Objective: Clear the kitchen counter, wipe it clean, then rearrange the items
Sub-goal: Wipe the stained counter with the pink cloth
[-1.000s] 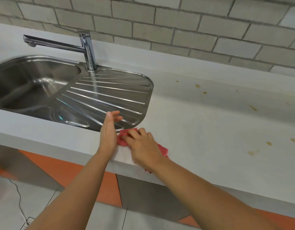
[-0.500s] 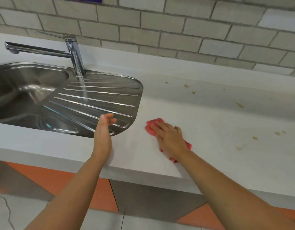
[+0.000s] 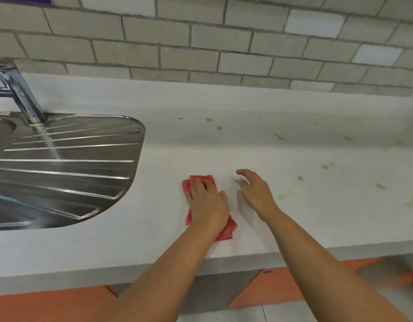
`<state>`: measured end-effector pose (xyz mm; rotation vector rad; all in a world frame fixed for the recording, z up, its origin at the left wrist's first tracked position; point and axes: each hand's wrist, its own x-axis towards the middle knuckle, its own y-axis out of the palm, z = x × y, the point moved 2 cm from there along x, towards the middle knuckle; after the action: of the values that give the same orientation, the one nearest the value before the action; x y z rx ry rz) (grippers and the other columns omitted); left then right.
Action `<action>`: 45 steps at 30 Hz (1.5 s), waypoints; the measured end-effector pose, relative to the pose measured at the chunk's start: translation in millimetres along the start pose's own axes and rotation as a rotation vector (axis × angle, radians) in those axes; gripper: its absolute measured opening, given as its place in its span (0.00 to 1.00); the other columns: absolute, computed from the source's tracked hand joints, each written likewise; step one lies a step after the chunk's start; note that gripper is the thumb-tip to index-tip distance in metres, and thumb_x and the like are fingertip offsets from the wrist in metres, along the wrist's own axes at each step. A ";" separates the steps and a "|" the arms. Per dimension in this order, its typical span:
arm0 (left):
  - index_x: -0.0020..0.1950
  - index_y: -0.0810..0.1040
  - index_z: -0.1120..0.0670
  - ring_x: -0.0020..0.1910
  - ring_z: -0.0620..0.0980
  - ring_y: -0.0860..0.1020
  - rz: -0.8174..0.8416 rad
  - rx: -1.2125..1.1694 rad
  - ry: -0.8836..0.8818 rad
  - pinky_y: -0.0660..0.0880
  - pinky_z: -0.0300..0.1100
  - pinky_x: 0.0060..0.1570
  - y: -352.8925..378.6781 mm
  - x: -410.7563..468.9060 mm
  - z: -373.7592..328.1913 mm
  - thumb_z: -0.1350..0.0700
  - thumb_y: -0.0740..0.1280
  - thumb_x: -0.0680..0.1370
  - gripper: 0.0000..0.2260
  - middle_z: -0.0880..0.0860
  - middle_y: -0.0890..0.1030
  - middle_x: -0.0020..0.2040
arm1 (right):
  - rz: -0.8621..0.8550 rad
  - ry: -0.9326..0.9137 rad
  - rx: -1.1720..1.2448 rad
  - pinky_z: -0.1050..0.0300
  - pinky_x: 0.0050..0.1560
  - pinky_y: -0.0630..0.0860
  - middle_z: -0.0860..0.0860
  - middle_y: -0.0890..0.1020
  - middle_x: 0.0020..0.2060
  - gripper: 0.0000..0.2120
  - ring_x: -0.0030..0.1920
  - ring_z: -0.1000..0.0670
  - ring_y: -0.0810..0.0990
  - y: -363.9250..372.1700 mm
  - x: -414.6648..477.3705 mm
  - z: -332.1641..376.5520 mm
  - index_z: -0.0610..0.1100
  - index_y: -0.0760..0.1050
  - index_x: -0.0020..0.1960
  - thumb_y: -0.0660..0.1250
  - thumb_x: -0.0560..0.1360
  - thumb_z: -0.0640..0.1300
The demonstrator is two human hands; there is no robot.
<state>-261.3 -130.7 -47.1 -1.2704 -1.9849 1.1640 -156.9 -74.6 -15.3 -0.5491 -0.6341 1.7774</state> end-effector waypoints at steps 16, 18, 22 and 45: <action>0.76 0.44 0.45 0.69 0.37 0.36 0.160 0.208 0.479 0.39 0.39 0.71 2.3 25.7 -10.2 0.40 0.29 0.67 0.36 0.39 0.37 0.70 | 0.367 0.076 -0.752 0.46 0.73 0.58 0.44 0.52 0.76 0.27 0.75 0.41 0.54 -67.7 120.5 -55.5 0.47 0.52 0.76 0.52 0.80 0.54; 0.76 0.48 0.47 0.75 0.45 0.42 0.070 0.266 0.405 0.44 0.47 0.73 -3.8 76.1 14.1 0.42 0.30 0.66 0.38 0.45 0.45 0.76 | 0.382 0.060 -0.761 0.48 0.73 0.58 0.43 0.52 0.76 0.28 0.75 0.42 0.54 -70.1 124.7 -55.8 0.47 0.51 0.76 0.53 0.80 0.55; 0.75 0.56 0.58 0.74 0.59 0.58 -0.053 0.462 0.215 0.53 0.55 0.73 -15.8 167.7 39.8 0.53 0.43 0.78 0.25 0.61 0.61 0.74 | 0.402 0.045 -0.762 0.48 0.74 0.57 0.44 0.51 0.76 0.29 0.76 0.42 0.52 -71.4 126.4 -58.1 0.48 0.49 0.77 0.53 0.80 0.56; 0.77 0.51 0.54 0.77 0.52 0.47 0.137 0.292 0.465 0.44 0.51 0.75 95.0 109.0 -146.6 0.48 0.42 0.81 0.24 0.53 0.51 0.78 | 0.306 0.090 -0.370 0.56 0.75 0.52 0.50 0.59 0.75 0.23 0.75 0.50 0.57 -169.3 121.3 -112.6 0.45 0.58 0.75 0.49 0.83 0.50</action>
<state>-151.3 43.1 -58.5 -1.3843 -1.3598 1.0547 2.7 98.9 6.2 -1.0186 -0.8585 1.9141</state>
